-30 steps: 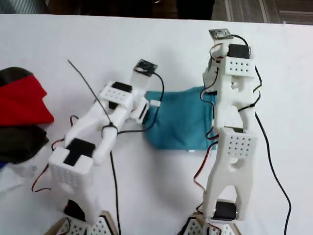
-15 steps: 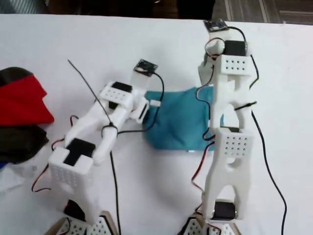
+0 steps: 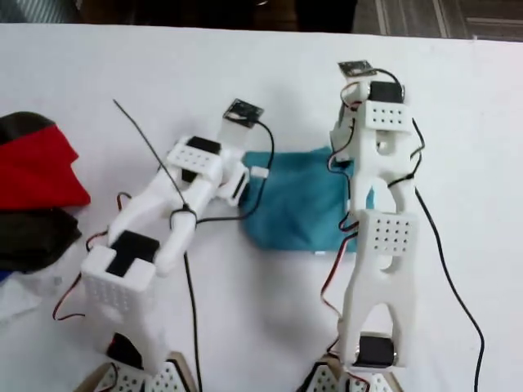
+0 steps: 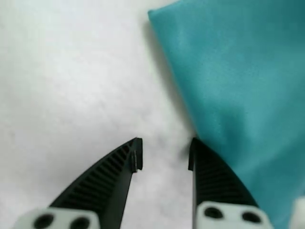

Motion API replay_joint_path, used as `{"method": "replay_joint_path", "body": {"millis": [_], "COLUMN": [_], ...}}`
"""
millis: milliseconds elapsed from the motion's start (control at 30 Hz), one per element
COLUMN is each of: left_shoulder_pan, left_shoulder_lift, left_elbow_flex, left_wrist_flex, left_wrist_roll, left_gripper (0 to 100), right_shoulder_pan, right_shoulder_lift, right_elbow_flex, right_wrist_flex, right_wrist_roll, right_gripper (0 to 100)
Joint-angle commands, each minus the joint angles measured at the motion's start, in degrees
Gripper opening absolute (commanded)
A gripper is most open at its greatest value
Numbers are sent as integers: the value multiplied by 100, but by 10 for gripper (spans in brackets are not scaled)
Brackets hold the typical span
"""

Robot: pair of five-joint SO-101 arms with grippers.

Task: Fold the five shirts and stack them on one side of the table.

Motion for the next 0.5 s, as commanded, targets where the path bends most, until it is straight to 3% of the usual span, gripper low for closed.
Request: {"method": "replay_joint_path", "body": {"millis": [0,100,233,467], "left_shoulder_pan": [26,26,26,26], "left_shoulder_lift": [9,9,9,9], "left_elbow_flex": [-145,-145,-145,-145], "left_wrist_flex": [-79,-79,-79,-79], "left_wrist_roll": [-26,-26,-26,-35], "left_gripper": [177,177,177,177], "right_shoulder_pan": [66,101,154,57], "right_shoulder_lift": [-4,-31,-31,-268], "right_elbow_flex": [-79,-88,-88,-668], "right_wrist_flex": [57,-57,-321,40], "right_wrist_roll": [202,220,220,220], "right_gripper": [159,148,9,19]}}
